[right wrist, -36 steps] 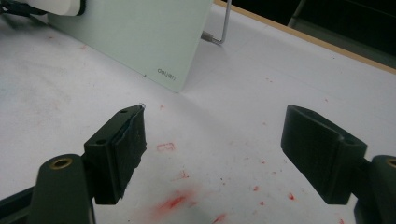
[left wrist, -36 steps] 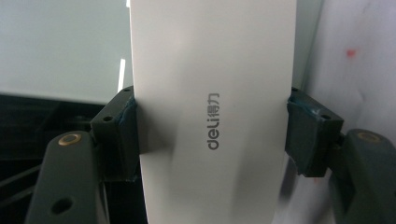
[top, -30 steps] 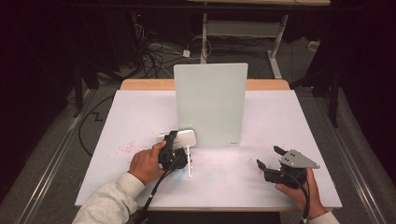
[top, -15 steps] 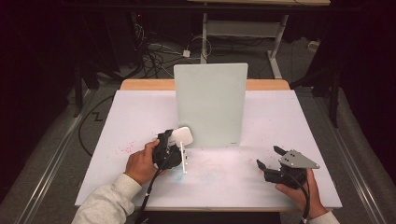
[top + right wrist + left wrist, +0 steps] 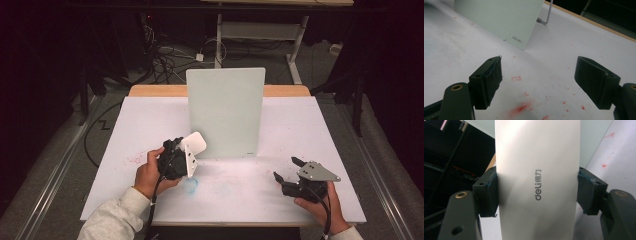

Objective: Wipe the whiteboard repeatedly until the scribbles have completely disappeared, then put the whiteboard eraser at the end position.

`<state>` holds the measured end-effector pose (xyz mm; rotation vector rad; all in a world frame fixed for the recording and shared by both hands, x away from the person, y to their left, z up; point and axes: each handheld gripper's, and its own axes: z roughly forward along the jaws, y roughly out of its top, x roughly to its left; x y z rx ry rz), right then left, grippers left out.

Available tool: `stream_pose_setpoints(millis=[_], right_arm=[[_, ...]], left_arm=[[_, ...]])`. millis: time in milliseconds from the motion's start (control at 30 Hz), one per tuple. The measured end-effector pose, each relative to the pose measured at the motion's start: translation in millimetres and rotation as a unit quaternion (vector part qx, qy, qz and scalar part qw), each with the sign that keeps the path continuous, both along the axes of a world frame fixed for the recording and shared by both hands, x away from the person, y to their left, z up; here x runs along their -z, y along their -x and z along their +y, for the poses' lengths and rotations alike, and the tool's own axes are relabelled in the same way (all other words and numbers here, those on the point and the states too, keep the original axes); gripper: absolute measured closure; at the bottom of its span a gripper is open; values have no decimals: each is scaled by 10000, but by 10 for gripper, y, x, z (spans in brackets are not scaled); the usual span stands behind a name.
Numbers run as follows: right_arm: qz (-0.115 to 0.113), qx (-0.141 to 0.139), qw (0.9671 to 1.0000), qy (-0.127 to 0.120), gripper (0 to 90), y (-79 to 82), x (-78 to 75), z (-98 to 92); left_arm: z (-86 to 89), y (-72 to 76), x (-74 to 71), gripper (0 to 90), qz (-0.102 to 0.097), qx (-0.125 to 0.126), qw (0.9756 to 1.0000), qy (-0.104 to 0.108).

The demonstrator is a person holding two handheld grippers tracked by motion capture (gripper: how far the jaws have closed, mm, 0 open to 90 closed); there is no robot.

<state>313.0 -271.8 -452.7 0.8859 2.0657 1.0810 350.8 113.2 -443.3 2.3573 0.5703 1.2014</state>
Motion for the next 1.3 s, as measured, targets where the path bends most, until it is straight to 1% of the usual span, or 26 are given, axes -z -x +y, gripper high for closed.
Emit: stream_pose_setpoints(millis=[67,133,233,400,467,500,633,733,800,867,933,1133,1300], right_arm=[[-6,-2,10000,5,228,1,-1,2],[14,7,10000,-9,228,4,0,9],[4,-11,10000,12,228,0,1,11],[10,-16,10000,23,228,-11,5,14],[39,0,10000,8,228,-13,9,17],[31,-6,10000,23,228,-15,10,19],[34,-20,10000,34,228,-13,10,29],[39,-23,10000,51,228,-16,12,29],[49,-24,10000,49,228,-15,12,31],[47,-31,10000,43,228,-14,10,32],[39,-43,10000,56,228,-12,9,35],[56,-77,9999,89,228,-8,17,42],[51,-96,9999,76,229,-10,13,54]], left_arm=[[13,-1,-12,288,94,11,9998,174],[35,2,-33,288,198,26,9994,293],[71,6,-56,288,302,29,9983,489],[110,31,-92,288,462,129,9969,618],[120,44,-110,288,548,203,9960,683],[123,53,-121,288,568,236,9957,693],[128,79,-155,288,642,325,9938,846],[112,102,-177,288,665,408,9933,853],[92,122,-189,289,691,473,9923,913],[69,142,-198,288,705,529,9921,892],[51,156,-204,288,749,590,9912,920],[-11,193,-199,288,807,696,9903,894],[-60,216,-215,288,912,813,9883,907]])
